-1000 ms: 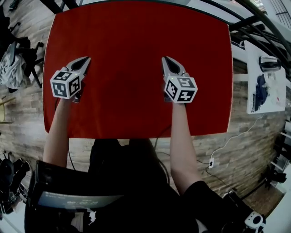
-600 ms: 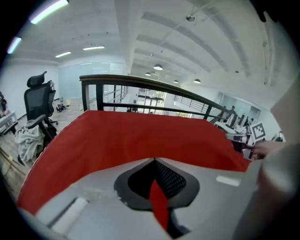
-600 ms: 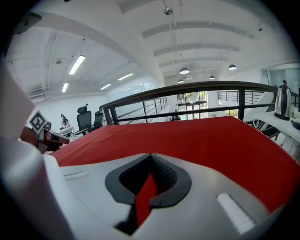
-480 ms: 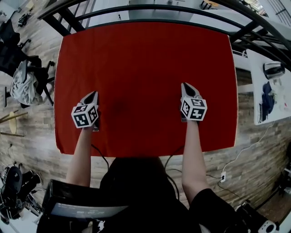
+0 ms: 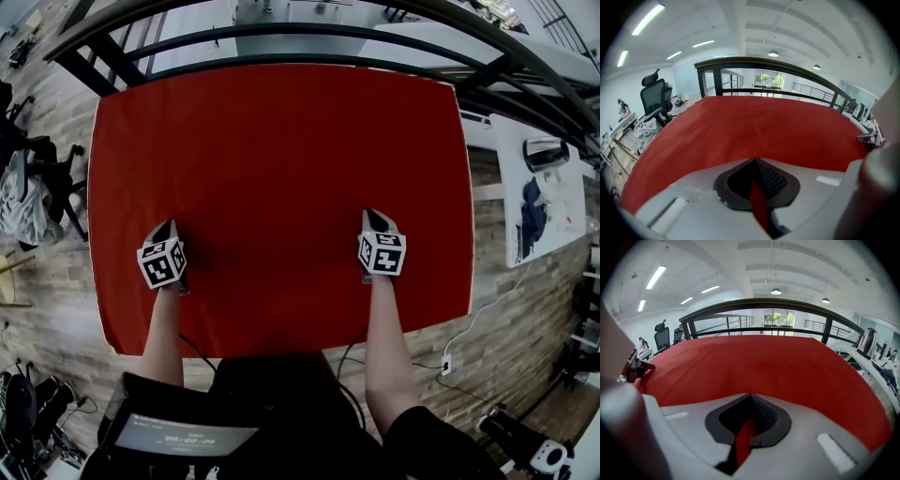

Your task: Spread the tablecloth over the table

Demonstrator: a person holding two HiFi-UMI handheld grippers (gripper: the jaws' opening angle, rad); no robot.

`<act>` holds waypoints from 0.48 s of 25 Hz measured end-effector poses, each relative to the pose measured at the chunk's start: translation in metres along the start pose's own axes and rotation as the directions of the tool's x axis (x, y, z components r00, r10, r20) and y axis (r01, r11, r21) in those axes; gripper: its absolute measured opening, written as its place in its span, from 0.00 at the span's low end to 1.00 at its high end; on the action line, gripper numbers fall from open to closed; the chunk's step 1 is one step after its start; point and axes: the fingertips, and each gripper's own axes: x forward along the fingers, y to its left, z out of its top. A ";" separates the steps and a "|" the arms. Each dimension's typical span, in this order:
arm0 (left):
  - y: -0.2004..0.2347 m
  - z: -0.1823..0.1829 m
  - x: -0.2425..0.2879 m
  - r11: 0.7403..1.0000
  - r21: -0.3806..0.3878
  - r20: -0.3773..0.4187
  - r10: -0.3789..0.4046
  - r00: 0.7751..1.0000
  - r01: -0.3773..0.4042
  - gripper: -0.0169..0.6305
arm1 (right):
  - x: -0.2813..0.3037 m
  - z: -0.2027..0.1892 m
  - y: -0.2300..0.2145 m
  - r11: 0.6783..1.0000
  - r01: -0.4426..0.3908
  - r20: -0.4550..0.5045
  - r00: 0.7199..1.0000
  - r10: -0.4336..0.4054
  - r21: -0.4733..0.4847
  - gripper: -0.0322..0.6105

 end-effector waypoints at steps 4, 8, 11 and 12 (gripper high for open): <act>-0.002 0.005 0.005 0.999 -0.039 0.012 -0.009 1.000 0.009 0.04 | 0.005 0.007 -0.006 1.000 0.003 -0.009 1.000 -0.003 0.003 0.07; 0.000 0.022 0.019 0.999 -0.027 0.020 -0.028 0.999 0.029 0.04 | 0.018 0.021 -0.010 1.000 -0.004 -0.010 1.000 0.004 0.017 0.07; 0.005 0.039 0.034 0.999 -0.012 0.029 -0.037 0.999 0.037 0.04 | 0.036 0.037 -0.010 1.000 -0.011 -0.009 1.000 0.012 0.016 0.07; 0.006 0.047 0.040 0.999 -0.003 0.032 -0.041 0.999 0.042 0.04 | 0.042 0.043 -0.010 1.000 -0.011 -0.008 1.000 0.011 0.013 0.07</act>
